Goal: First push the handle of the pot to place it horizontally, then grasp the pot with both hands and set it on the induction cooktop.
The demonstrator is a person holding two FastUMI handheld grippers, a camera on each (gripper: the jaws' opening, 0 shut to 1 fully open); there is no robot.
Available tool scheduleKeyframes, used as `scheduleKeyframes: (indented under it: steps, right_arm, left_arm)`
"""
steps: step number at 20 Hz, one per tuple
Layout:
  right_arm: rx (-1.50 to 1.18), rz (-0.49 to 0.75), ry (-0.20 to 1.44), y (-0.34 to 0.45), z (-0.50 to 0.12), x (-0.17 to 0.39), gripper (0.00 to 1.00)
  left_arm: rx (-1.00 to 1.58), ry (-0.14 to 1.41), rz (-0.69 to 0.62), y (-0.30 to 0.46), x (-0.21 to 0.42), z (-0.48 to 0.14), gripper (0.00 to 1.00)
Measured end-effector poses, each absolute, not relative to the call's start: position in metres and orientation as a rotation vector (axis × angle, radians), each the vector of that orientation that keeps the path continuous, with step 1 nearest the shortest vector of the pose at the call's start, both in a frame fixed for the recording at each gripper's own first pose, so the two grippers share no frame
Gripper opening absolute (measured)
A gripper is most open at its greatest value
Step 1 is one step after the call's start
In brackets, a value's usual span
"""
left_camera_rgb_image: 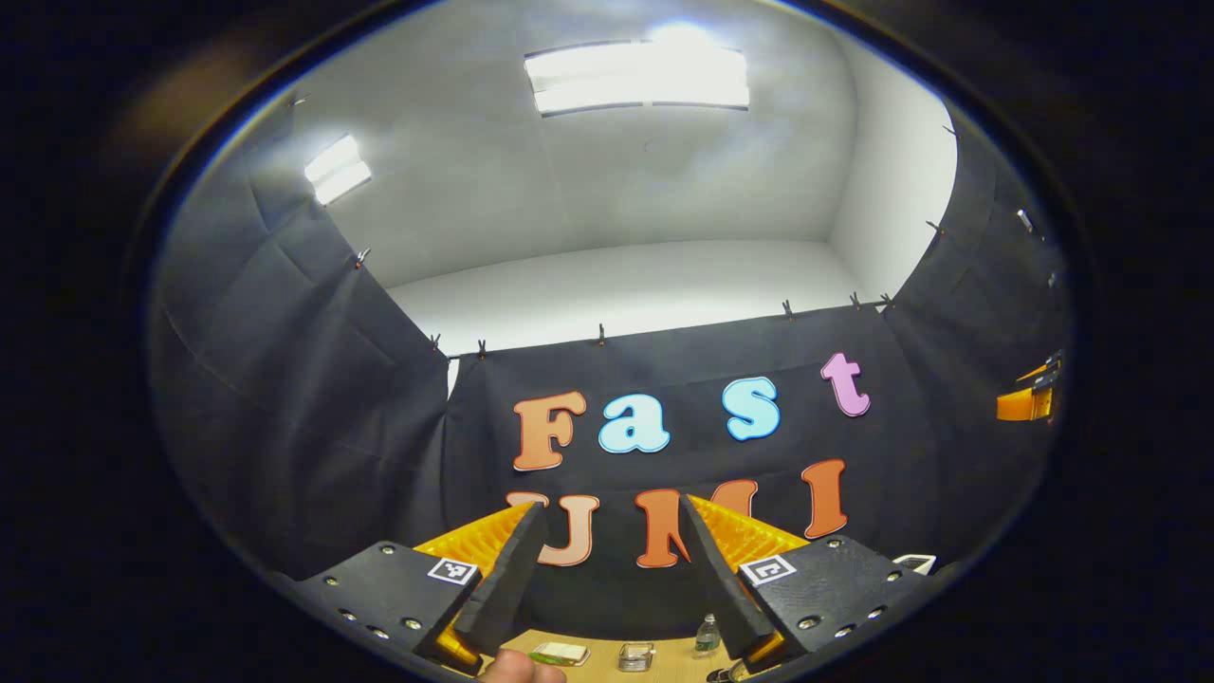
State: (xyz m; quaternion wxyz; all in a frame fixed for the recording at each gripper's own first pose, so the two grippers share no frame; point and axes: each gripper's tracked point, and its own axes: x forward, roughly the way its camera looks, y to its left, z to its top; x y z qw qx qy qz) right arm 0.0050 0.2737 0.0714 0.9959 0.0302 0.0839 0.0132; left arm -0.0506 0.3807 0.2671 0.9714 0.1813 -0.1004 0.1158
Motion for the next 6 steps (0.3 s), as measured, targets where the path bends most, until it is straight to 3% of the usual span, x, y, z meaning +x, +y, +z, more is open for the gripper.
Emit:
scheduleKeyframes:
  steps: [1,2,3,6]
  right_arm:
    - [0.055,0.025,0.165,0.276,0.072,0.006,0.93]
    - [0.053,0.026,0.163,0.278,0.071,0.004,0.98]
    - [0.051,0.031,0.163,0.282,0.069,0.005,0.93]
    - [0.053,0.049,0.173,0.283,0.065,0.008,0.93]
  left_arm:
    - [0.362,-0.200,0.235,0.384,-0.049,0.268,0.86]
    - [0.359,-0.196,0.241,0.387,-0.047,0.266,0.87]
    - [0.365,-0.177,0.248,0.394,-0.043,0.261,0.85]
    - [0.362,-0.151,0.272,0.408,-0.036,0.255,0.85]
